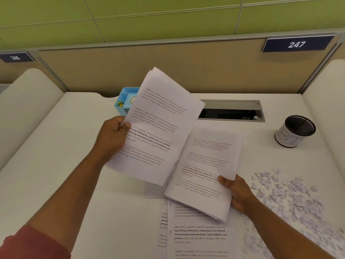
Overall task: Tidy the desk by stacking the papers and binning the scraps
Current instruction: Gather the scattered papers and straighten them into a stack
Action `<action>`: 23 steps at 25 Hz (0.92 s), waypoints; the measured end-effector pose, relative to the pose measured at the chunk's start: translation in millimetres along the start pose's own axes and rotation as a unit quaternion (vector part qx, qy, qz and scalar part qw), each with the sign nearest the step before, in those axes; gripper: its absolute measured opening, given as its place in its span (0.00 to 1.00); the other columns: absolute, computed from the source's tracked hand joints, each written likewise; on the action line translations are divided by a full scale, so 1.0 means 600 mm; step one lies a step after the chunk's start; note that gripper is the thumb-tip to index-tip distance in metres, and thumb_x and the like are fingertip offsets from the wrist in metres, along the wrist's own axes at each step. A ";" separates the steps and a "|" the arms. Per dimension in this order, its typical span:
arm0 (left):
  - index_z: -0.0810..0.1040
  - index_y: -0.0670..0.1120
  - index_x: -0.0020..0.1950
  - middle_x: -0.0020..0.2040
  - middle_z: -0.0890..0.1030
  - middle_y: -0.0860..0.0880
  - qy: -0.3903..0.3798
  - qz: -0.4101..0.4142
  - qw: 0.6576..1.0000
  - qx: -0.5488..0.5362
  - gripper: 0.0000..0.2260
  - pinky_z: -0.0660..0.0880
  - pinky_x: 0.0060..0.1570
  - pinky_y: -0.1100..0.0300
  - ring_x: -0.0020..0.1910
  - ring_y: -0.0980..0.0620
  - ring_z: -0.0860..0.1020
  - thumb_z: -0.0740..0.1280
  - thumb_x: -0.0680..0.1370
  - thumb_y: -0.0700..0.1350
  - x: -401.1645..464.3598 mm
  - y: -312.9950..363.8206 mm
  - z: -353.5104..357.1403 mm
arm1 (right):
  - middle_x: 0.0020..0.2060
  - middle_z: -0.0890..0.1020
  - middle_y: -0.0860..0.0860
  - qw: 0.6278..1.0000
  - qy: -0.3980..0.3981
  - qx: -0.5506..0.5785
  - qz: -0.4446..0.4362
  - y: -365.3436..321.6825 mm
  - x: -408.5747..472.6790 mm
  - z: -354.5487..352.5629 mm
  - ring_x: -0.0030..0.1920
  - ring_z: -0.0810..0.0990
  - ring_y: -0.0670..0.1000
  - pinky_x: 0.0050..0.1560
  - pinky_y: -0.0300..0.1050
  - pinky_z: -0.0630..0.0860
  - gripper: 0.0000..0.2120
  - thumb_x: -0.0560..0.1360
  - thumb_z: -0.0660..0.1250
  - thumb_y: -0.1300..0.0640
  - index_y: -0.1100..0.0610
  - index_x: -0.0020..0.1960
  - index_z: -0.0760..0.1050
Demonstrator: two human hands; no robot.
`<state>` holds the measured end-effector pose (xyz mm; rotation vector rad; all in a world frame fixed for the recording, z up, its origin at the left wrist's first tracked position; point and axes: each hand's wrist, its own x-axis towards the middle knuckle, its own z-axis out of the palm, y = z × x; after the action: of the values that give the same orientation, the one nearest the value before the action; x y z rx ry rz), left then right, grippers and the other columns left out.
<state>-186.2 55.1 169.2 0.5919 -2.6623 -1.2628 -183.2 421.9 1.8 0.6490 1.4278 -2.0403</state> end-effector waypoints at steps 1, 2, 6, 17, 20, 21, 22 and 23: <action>0.80 0.49 0.56 0.46 0.85 0.54 -0.016 -0.021 0.999 -0.040 0.07 0.75 0.39 0.61 0.42 0.53 0.83 0.62 0.85 0.45 0.000 0.003 0.007 | 0.55 0.85 0.59 1.000 0.001 -0.003 -0.004 -0.005 -0.002 0.002 0.56 0.83 0.65 0.54 0.65 0.81 0.17 0.78 0.67 0.68 0.60 0.65 0.76; 0.81 0.49 0.54 0.44 0.86 0.54 -0.032 -0.047 0.995 -0.080 0.08 0.77 0.40 0.60 0.42 0.52 0.84 0.63 0.84 0.44 -0.007 0.000 0.020 | 0.55 0.85 0.60 1.000 -0.002 -0.005 -0.009 -0.005 -0.006 0.005 0.56 0.84 0.65 0.54 0.65 0.80 0.17 0.77 0.67 0.68 0.60 0.66 0.75; 0.84 0.47 0.51 0.46 0.88 0.52 -0.142 -0.132 0.974 -0.118 0.08 0.81 0.56 0.46 0.46 0.49 0.85 0.65 0.83 0.43 -0.056 -0.042 0.113 | 0.55 0.85 0.60 0.998 -0.049 -0.012 -0.035 -0.012 -0.042 0.031 0.53 0.85 0.63 0.50 0.62 0.82 0.17 0.76 0.70 0.64 0.59 0.64 0.76; 0.71 0.54 0.64 0.57 0.81 0.54 -0.196 -0.159 0.965 -0.072 0.18 0.80 0.52 0.53 0.52 0.51 0.83 0.70 0.78 0.57 -0.102 -0.043 0.174 | 0.58 0.84 0.60 0.995 -0.096 0.011 -0.018 -0.026 -0.091 0.063 0.56 0.84 0.64 0.51 0.62 0.83 0.17 0.80 0.64 0.66 0.54 0.66 0.78; 0.69 0.56 0.65 0.60 0.81 0.52 -0.202 -0.182 0.952 -0.144 0.17 0.81 0.54 0.51 0.53 0.51 0.84 0.70 0.80 0.51 -0.114 -0.042 0.179 | 0.57 0.85 0.60 0.994 -0.108 0.025 -0.013 -0.036 -0.106 0.071 0.53 0.85 0.62 0.47 0.58 0.84 0.16 0.77 0.66 0.63 0.54 0.64 0.79; 0.68 0.56 0.66 0.60 0.82 0.52 -0.218 -0.203 0.938 -0.179 0.17 0.82 0.55 0.48 0.52 0.50 0.85 0.70 0.80 0.50 -0.116 -0.041 0.179 | 0.57 0.85 0.60 0.993 -0.116 0.027 -0.011 -0.040 -0.113 0.075 0.52 0.86 0.62 0.45 0.57 0.84 0.17 0.76 0.67 0.60 0.54 0.63 0.80; 0.68 0.57 0.66 0.60 0.82 0.51 -0.234 -0.217 0.926 -0.201 0.18 0.82 0.55 0.46 0.53 0.49 0.85 0.70 0.81 0.49 -0.119 -0.040 0.179 | 0.57 0.85 0.60 0.992 -0.127 0.026 -0.010 -0.044 -0.118 0.076 0.52 0.86 0.62 0.44 0.55 0.84 0.18 0.74 0.67 0.56 0.55 0.64 0.79; 0.67 0.58 0.67 0.61 0.83 0.51 -0.245 -0.223 0.919 -0.213 0.18 0.82 0.55 0.44 0.53 0.48 0.85 0.69 0.81 0.48 -0.122 -0.040 0.178 | 0.57 0.85 0.60 0.991 -0.134 0.022 -0.009 -0.048 -0.123 0.077 0.52 0.86 0.62 0.44 0.55 0.84 0.20 0.73 0.67 0.54 0.55 0.64 0.79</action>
<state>-142.8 147.0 85.8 0.9456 -2.5295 -2.3136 -152.3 398.6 85.1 0.3636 1.2401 -2.0863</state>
